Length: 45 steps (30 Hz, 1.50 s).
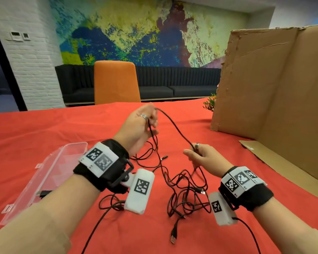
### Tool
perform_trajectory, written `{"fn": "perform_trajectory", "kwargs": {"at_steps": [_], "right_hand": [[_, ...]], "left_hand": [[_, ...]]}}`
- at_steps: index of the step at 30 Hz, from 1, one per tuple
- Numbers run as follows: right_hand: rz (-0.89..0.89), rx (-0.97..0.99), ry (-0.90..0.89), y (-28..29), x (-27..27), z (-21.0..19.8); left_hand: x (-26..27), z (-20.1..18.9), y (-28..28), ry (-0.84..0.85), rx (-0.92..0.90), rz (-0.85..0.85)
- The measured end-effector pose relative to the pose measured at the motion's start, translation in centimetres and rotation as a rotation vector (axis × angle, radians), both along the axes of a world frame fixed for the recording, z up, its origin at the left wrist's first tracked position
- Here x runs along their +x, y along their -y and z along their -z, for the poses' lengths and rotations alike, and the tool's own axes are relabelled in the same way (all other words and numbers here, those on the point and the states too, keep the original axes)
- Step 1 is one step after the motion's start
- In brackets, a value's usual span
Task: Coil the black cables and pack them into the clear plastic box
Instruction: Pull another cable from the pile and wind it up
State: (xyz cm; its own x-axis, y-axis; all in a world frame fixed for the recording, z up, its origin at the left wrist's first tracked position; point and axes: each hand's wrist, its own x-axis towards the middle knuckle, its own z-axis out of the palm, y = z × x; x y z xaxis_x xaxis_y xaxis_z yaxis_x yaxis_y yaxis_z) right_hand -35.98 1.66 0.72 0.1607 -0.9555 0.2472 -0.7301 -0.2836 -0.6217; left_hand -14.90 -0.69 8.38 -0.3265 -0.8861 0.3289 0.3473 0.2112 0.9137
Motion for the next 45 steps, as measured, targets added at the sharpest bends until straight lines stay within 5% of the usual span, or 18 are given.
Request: {"fn": "perform_trajectory", "kwargs": {"at_steps": [4,9,12,17,19,22,24,27,30,32,35,37,45], "right_hand": [[0.123,0.078,-0.073,0.2,-2.1,2.3],[0.194,0.009,0.118,0.5,-3.2,1.5],[0.239,-0.133,0.152,0.6,-3.3,0.2],[0.218,-0.228,0.009,0.4,-2.0,-1.6],[0.189,-0.193,-0.134,0.5,-0.8,-2.5],[0.172,-0.189,-0.256,0.5,1.1,-3.9],[0.172,-0.202,-0.255,0.4,1.6,-4.6],[0.152,-0.201,-0.236,0.0,1.3,-5.0],[0.139,-0.219,-0.229,-0.3,0.9,-5.1],[0.101,-0.248,-0.195,-0.5,0.8,-5.0],[0.055,-0.241,-0.154,-0.6,0.6,-4.0],[0.053,-0.198,-0.237,-0.6,0.8,-2.8],[0.168,-0.009,-0.486,1.3,-0.8,0.8]], "left_hand": [[2.6,-3.0,1.1,-0.383,0.088,0.038],[4.9,-1.6,2.3,-0.392,0.114,-0.097],[5.7,0.0,3.1,-0.099,0.114,-0.298],[5.1,1.9,3.3,0.759,-0.163,-0.548],[3.1,1.0,2.0,0.752,-0.353,-0.563],[-1.4,-0.6,-0.7,0.676,-0.359,-0.231],[-3.9,-0.9,-1.7,0.832,-0.295,-0.080],[-4.8,-0.9,-1.4,1.171,-0.449,-0.157],[-4.6,-0.1,-1.0,1.304,-0.532,-0.161],[-4.2,0.4,-0.9,1.262,-0.557,-0.126],[-3.3,0.0,0.0,0.881,-0.504,-0.115],[-2.9,-0.6,0.4,0.606,-0.427,-0.179],[-0.8,-3.5,0.3,-0.003,-0.119,-0.254]]}}
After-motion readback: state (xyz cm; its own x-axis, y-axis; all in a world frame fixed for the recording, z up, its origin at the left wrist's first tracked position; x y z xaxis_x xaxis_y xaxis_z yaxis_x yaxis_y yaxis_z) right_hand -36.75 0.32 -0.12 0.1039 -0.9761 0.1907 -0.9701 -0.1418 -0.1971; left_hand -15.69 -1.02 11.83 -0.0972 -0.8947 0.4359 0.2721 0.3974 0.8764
